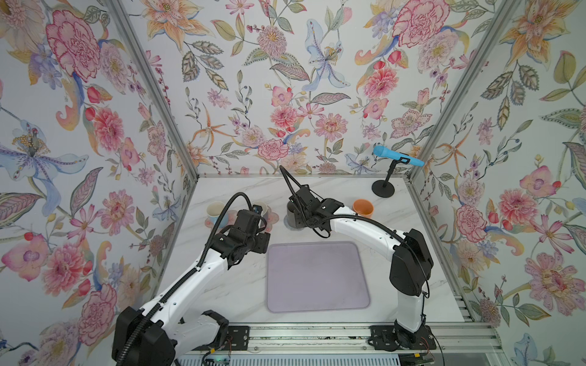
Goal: Place cups on coasters
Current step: Reset both arms
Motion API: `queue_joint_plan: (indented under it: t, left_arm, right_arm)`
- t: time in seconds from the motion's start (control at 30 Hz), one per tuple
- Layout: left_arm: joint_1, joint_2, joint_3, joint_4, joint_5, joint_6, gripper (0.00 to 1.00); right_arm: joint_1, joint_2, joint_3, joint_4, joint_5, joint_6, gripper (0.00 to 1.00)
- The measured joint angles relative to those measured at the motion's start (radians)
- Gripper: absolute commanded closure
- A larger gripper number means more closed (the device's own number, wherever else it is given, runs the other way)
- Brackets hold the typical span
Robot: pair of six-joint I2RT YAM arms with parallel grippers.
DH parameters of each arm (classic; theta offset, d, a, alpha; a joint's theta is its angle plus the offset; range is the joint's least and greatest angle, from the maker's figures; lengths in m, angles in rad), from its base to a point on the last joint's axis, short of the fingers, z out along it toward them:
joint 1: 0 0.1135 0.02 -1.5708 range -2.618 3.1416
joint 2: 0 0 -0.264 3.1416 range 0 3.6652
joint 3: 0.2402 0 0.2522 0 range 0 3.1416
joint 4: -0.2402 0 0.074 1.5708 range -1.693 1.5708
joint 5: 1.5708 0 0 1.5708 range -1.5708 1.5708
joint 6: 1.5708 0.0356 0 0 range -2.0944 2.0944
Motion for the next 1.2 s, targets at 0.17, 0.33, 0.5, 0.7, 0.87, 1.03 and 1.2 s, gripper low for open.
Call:
queue_joint_plan:
  t: [0.17,0.33,0.5,0.7,0.87,1.03,1.2]
  left_arm:
    - [0.0,-0.04,-0.006,0.021,-0.038,0.001,0.24]
    - [0.0,-0.061,-0.049,0.089,-0.095,0.005,0.23]
    - [0.0,-0.068,-0.12,0.165,-0.136,0.004,0.2]
    - [0.001,-0.113,-0.146,0.233,-0.2,-0.006,0.07]
    - [0.001,-0.155,-0.165,0.282,-0.262,-0.009,0.01]
    - [0.003,-0.177,-0.173,0.315,-0.352,0.0,0.01]
    - [0.027,-0.233,-0.234,0.397,-0.49,0.035,0.01]
  right_arm:
    - [0.005,-0.162,-0.179,0.074,0.008,-0.035,0.44]
    - [-0.027,-0.349,-0.35,0.15,0.011,-0.064,0.4]
    - [-0.117,-0.522,-0.509,0.206,0.012,-0.078,0.36]
    - [-0.242,-0.692,-0.642,0.231,0.002,-0.099,0.28]
    - [-0.369,-0.798,-0.707,0.241,-0.012,-0.136,0.09]
    - [-0.541,-0.872,-0.768,0.259,-0.026,-0.174,0.01]
    - [-0.723,-0.922,-0.885,0.32,-0.025,-0.192,0.01]
